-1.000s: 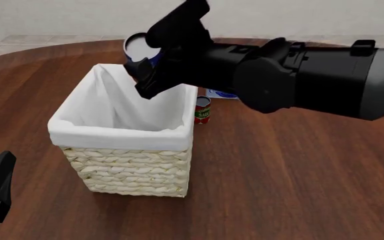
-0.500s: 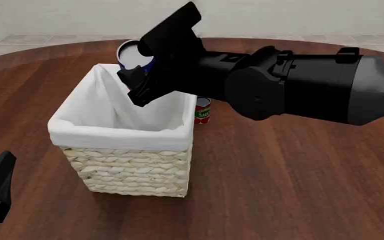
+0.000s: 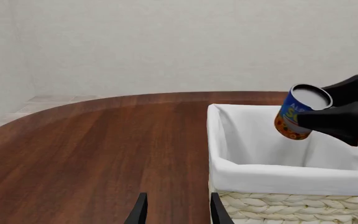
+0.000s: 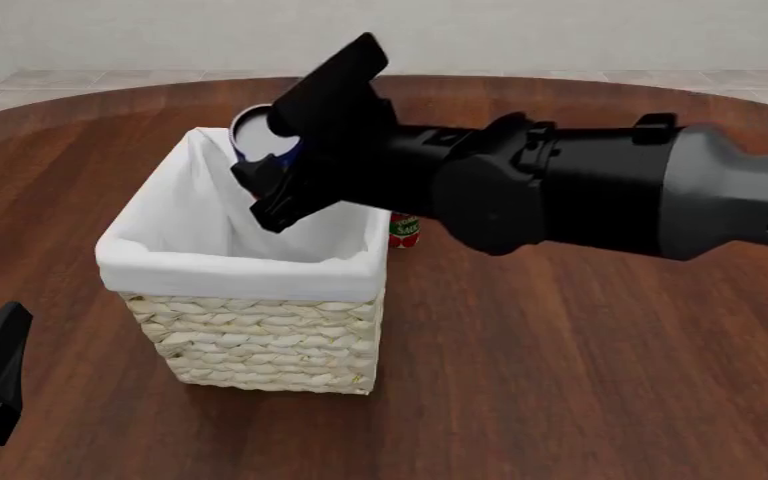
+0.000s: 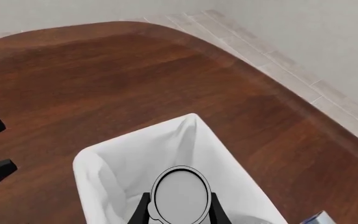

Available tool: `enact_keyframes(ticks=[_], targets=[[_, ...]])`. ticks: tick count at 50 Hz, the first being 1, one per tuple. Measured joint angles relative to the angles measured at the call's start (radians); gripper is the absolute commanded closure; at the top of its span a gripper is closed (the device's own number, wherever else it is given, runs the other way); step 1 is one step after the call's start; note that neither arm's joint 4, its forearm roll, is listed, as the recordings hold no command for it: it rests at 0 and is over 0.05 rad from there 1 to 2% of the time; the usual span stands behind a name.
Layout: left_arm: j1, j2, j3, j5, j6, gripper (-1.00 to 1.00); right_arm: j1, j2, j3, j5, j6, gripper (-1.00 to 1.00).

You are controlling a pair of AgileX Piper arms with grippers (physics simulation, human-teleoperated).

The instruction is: Pick up the alphabet soup and put it in the basket.

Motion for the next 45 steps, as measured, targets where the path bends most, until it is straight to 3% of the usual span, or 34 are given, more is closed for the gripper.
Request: enact_keyframes(ticks=[45], targets=[[0.0,0.0,0.0,0.0,0.0,-1.0,0.008,0.071,-0.02,-0.014,0.035,1.0]])
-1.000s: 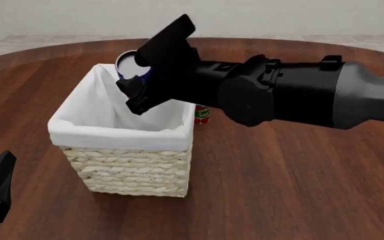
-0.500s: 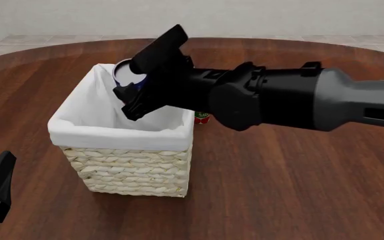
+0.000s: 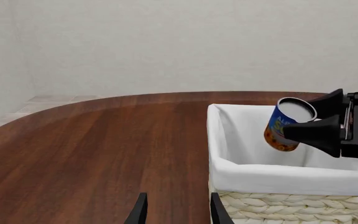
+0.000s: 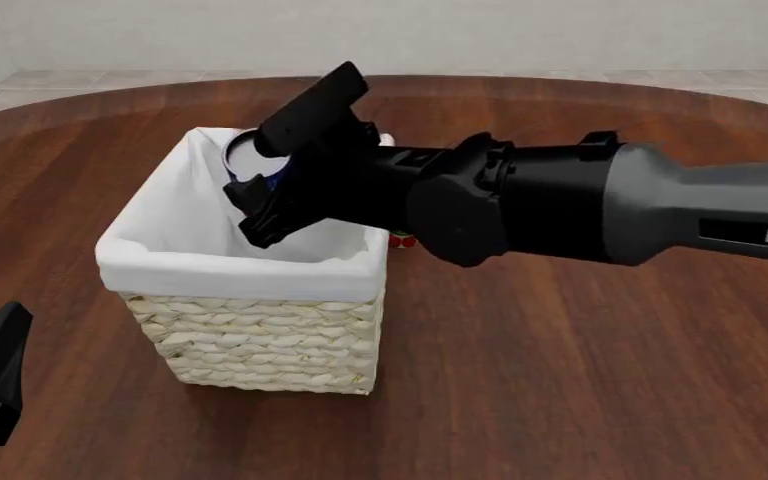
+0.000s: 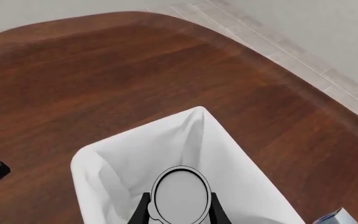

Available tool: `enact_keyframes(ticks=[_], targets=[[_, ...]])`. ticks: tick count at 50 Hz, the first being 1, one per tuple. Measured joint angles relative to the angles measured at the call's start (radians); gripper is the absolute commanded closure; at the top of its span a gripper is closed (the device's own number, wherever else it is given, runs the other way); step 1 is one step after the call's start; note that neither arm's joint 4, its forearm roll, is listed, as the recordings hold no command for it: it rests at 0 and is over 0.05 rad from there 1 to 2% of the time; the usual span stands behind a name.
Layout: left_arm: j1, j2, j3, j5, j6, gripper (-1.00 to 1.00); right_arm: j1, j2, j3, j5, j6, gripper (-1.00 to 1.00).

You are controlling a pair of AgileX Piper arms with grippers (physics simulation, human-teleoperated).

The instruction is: Pick up the alphabet soup and put it in the basket.

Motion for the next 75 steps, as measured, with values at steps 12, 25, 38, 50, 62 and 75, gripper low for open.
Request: enact_keyframes(ticks=[12,25,38,50,62,75], targets=[[0.0,0.0,0.0,0.0,0.0,-1.0,-0.001,0.006,0.003,-0.004,0.006,1.0],[0.0,0.0,0.0,0.0,0.0,-1.0,-0.003,0.015,0.004,-0.012,0.014,1.0],[0.0,0.0,0.0,0.0,0.0,-1.0,-0.003,0.023,0.001,-0.016,0.029,1.0],[0.0,0.0,0.0,0.0,0.0,-1.0,-0.003,0.032,-0.001,-0.023,0.039,1.0],[0.0,0.0,0.0,0.0,0.0,-1.0,-0.002,0.043,-0.003,-0.028,0.046,1.0],[0.0,0.0,0.0,0.0,0.0,-1.0,-0.003,0.055,-0.006,-0.032,0.051,1.0]])
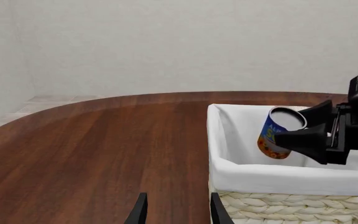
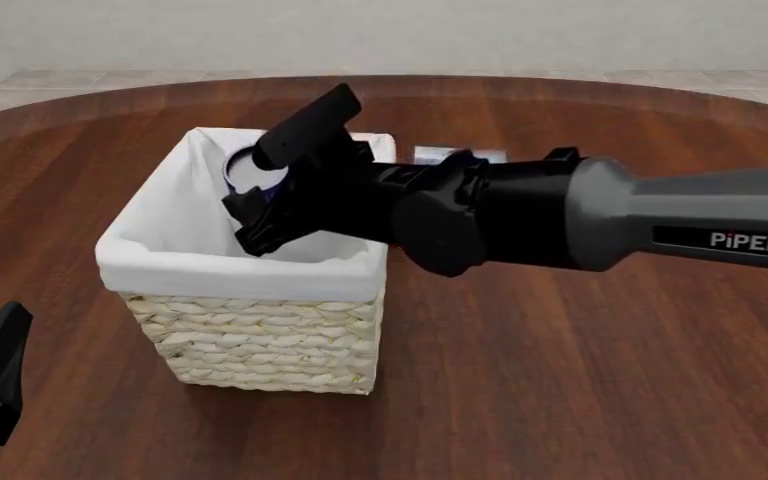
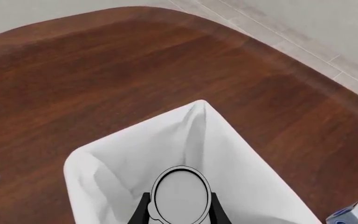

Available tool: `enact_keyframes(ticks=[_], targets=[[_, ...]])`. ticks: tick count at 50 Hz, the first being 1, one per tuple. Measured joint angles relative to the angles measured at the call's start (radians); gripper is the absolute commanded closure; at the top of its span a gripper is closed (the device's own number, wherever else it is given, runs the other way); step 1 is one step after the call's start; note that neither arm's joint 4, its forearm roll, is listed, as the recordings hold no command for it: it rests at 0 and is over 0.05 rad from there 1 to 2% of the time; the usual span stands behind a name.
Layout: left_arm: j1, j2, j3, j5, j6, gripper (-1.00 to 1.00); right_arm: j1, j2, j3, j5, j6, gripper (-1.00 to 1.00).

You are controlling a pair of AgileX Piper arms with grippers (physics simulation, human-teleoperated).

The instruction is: Pick up the alphabet soup and put it in the basket.

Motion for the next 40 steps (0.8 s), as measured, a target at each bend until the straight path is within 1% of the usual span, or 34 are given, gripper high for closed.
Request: enact_keyframes(ticks=[40], targets=[[0.0,0.0,0.0,0.0,0.0,-1.0,-0.008,0.007,0.009,-0.012,0.018,1.0]])
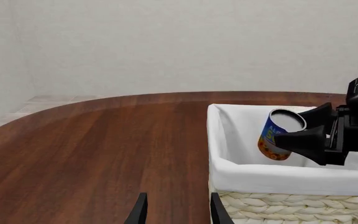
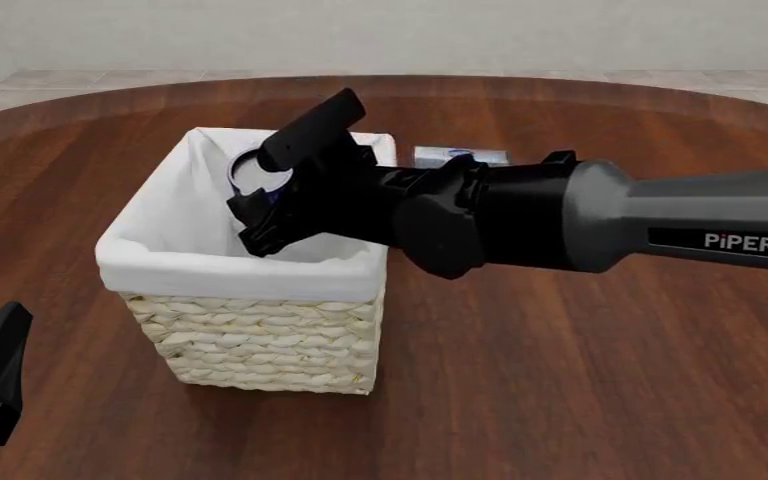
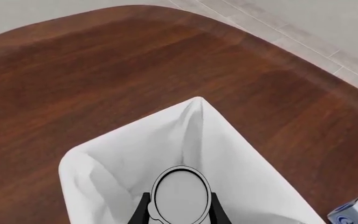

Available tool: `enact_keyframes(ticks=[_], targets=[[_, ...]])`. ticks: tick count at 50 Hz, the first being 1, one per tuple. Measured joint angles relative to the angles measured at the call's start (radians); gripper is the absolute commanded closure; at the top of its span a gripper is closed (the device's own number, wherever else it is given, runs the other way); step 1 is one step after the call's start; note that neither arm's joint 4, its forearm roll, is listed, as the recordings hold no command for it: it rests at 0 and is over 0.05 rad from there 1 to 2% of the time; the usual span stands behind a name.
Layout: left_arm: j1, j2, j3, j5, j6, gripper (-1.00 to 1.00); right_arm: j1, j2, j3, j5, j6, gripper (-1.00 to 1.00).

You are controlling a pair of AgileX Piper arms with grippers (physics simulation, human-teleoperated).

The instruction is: Pick up the alphabet soup and put it in the basket.

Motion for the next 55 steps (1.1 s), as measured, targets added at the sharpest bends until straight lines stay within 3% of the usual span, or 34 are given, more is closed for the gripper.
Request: enact_keyframes(ticks=[6,7,31,55], targets=[[0.0,0.0,0.0,0.0,0.0,-1.0,0.0,0.001,0.0,-0.001,0.009,1.0],[0.0,0.0,0.0,0.0,0.0,-1.0,0.0,0.001,-0.001,0.0,0.01,-1.0],[0.0,0.0,0.0,0.0,0.0,-1.0,0.002,-0.002,-0.011,-0.003,0.06,-1.0],[0.0,0.0,0.0,0.0,0.0,-1.0,-0.013,-0.051,-0.003,0.008,0.058,-1.0]])
